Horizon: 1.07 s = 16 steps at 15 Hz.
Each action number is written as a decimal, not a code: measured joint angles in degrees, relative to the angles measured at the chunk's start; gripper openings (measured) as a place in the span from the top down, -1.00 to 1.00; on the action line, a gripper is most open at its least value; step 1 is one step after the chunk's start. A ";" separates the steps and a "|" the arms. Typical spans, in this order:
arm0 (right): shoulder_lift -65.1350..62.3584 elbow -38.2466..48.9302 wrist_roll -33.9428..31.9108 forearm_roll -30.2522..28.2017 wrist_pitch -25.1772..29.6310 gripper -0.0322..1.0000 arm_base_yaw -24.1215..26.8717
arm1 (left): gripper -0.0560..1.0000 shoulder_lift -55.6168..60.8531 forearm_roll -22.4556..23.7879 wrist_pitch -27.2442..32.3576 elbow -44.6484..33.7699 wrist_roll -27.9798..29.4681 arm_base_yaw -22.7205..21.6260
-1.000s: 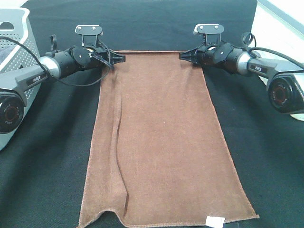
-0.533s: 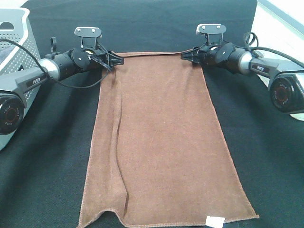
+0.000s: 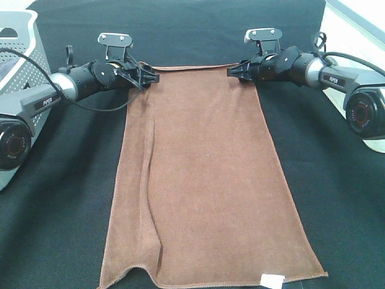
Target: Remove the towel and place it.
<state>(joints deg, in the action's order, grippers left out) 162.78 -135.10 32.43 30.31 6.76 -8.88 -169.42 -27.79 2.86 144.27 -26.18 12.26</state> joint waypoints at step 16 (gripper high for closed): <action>-6.19 -0.11 0.00 -2.23 11.92 -0.06 0.00 | -0.44 3.32 2.46 9.80 1.95 0.23 -3.21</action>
<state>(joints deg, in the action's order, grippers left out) 156.59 -135.22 32.43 28.07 18.68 -8.88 -166.10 -25.32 12.66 146.22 -25.95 9.05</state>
